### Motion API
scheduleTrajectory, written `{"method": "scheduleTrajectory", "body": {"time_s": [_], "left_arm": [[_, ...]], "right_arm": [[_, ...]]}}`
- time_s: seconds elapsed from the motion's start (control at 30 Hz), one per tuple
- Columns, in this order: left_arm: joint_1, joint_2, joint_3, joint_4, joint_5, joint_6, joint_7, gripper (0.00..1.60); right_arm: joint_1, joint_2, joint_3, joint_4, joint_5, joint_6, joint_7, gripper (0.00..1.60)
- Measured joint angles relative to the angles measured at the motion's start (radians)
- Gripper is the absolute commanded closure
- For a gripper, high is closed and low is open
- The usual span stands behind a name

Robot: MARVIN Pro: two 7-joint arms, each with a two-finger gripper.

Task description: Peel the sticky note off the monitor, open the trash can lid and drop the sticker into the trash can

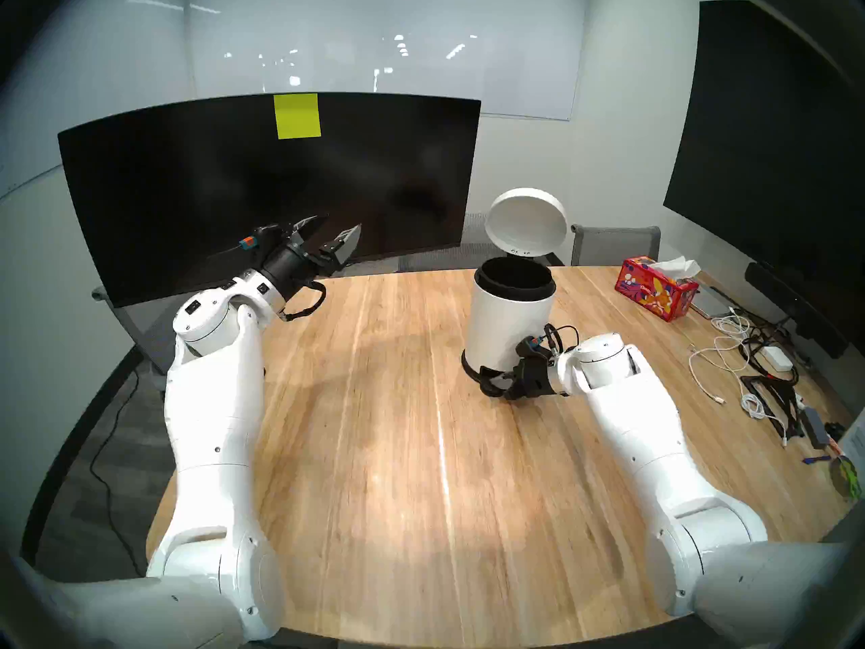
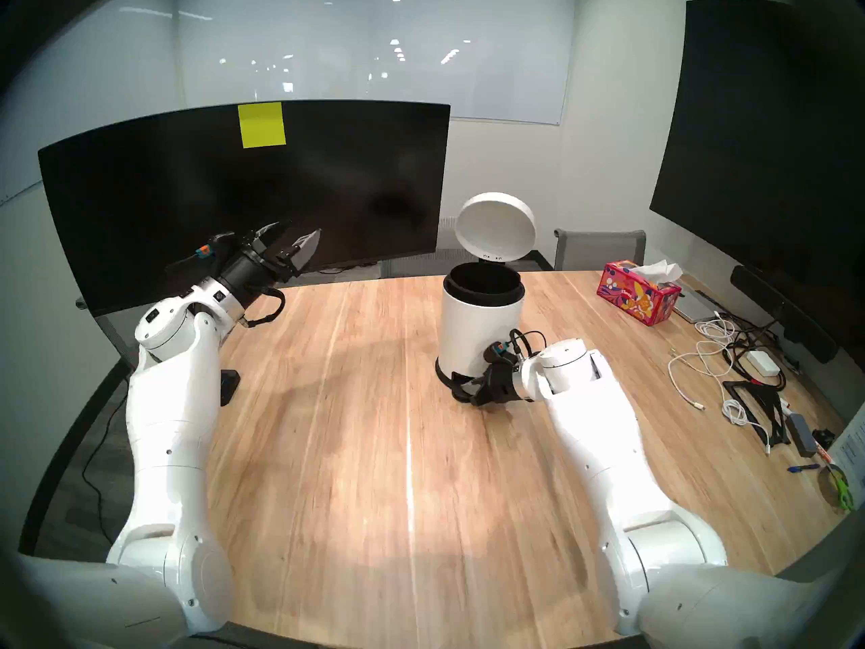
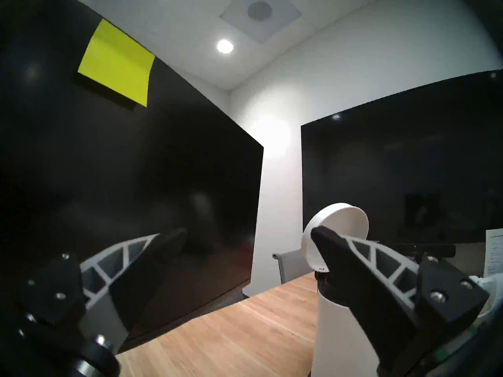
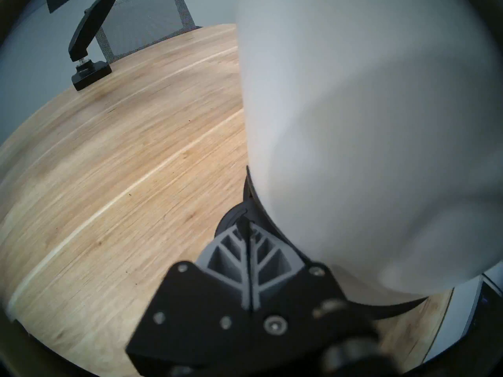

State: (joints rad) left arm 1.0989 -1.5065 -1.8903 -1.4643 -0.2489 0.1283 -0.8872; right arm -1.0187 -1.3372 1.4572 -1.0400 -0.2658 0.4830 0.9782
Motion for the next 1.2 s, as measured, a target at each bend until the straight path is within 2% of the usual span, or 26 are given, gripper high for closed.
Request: {"method": "scheduleTrajectory", "body": {"time_s": [0.4, 1.2], "left_arm": [[-0.025, -0.025, -0.042, 0.023, -0.035, -0.034, 0.006, 0.00], [-0.127, -0.039, -0.075, 0.152, -0.097, -0.020, 0.027, 0.00]], "right_arm": [[0.000, 0.000, 0.000, 0.000, 0.000, 0.000, 0.000, 1.60], [0.000, 0.000, 0.000, 0.000, 0.000, 0.000, 0.000, 1.60]]}}
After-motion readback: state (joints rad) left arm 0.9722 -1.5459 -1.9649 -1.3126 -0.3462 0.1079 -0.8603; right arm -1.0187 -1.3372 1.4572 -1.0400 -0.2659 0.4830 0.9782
